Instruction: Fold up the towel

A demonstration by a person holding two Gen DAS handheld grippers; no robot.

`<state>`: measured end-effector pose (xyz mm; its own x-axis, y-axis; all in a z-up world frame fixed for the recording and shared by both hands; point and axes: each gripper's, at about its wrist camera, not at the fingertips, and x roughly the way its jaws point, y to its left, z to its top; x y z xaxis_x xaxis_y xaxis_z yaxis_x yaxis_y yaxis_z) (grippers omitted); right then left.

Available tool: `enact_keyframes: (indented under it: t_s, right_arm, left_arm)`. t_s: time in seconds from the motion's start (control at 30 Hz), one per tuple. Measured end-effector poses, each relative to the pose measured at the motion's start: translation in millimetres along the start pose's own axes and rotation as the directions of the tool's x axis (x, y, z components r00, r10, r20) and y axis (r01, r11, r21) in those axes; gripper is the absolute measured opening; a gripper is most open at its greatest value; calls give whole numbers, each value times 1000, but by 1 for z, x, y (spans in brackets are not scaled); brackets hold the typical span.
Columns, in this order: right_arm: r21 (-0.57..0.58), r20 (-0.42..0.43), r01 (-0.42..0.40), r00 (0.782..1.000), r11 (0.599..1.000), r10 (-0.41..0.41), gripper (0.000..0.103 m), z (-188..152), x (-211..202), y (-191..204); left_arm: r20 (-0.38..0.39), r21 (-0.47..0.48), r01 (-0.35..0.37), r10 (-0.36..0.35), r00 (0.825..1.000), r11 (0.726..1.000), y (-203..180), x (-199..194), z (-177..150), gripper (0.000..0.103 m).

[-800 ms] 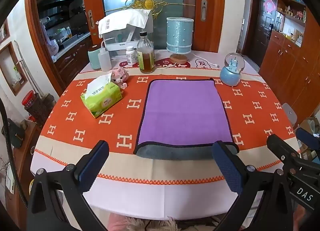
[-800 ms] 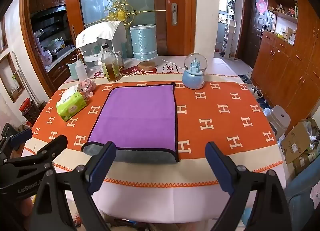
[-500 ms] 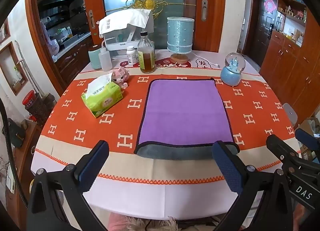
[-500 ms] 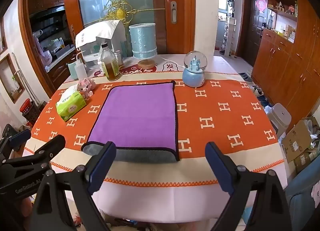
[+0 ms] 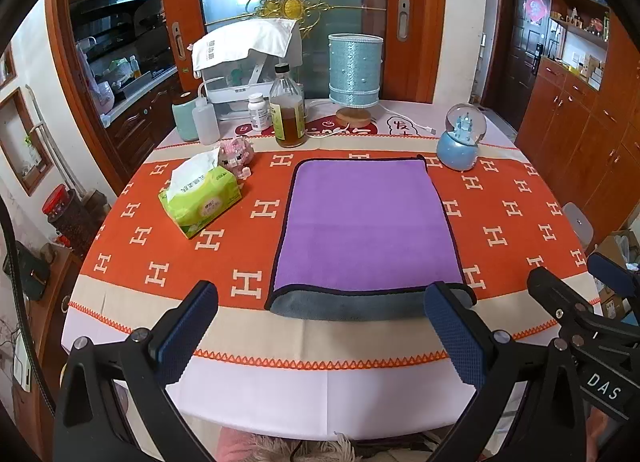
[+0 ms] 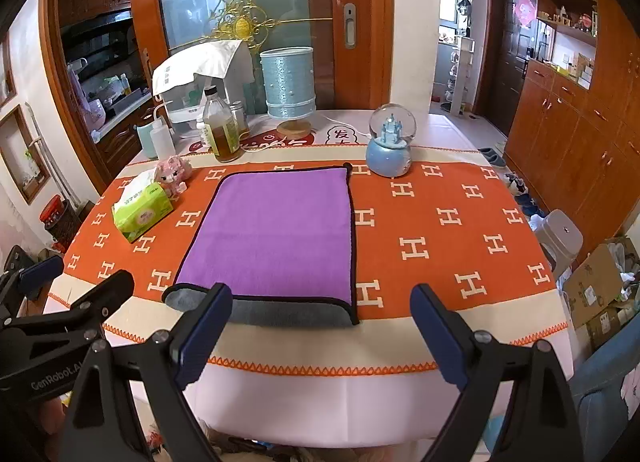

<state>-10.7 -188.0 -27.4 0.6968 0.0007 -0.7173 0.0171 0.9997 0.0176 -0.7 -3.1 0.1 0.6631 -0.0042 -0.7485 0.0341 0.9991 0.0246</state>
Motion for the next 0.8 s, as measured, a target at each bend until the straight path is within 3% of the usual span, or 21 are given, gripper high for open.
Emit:
enact_keyframes:
  t_s: [0.8]
  right_arm:
    - [0, -5, -4, 1000, 1000, 4, 91, 6, 2, 3]
  left_arm:
    - [-12, 2, 7, -7, 1000, 1000, -2, 4, 4, 102]
